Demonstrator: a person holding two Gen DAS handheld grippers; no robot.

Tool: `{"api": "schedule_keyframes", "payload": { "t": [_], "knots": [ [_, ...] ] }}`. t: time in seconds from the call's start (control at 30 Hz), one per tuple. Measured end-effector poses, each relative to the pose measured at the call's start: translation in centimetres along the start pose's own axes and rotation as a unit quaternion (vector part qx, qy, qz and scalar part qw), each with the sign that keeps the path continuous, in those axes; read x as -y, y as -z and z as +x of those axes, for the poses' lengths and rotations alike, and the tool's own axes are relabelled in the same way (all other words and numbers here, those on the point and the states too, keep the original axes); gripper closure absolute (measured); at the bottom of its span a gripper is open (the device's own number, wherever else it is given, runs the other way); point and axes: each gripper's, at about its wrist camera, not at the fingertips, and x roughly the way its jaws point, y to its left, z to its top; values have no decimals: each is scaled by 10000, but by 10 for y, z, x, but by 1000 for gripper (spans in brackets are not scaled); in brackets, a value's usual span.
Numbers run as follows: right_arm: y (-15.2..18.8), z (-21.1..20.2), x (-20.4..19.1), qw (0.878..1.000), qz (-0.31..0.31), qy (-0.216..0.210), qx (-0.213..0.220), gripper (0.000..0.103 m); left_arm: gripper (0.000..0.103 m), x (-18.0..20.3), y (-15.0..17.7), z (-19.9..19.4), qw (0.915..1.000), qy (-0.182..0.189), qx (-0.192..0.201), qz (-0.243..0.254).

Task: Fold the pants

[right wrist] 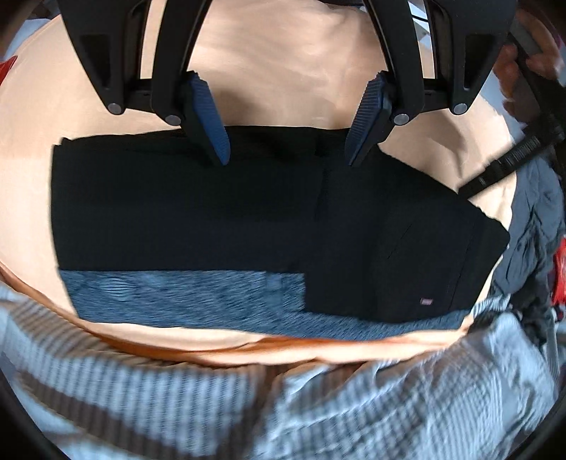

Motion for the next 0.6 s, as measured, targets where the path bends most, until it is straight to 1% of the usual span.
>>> {"api": "schedule_keyframes", "payload": {
  "t": [0.1, 0.17, 0.27, 0.37, 0.43, 0.53, 0.6],
  "knots": [
    [-5, 11, -13, 9998, -146, 39, -91, 32, 11, -29, -11, 3, 9985, 210, 48, -498],
    [-8, 22, -23, 9995, -261, 62, -194, 31, 11, -45, -18, 9, 9960, 429, 54, -778],
    [-11, 35, -27, 9991, -248, 127, -320, 23, 11, -57, -24, 20, 9926, 764, -30, -948],
    [-12, 41, -28, 9989, -260, 142, -354, 20, 11, -65, -28, 30, 9873, 1167, -81, -1078],
    [-11, 44, -29, 9985, -344, 182, -377, 19, 11, -69, -30, 36, 9804, 1555, -72, -1208],
    [-11, 48, -35, 9981, -425, 223, -386, 18, 11, -72, -34, 39, 9664, 2181, -20, -1358],
    [-11, 50, -35, 9981, -419, 221, -384, 17, 11, -69, -38, 43, 9628, 2341, -8, -1352]
  ]
}}
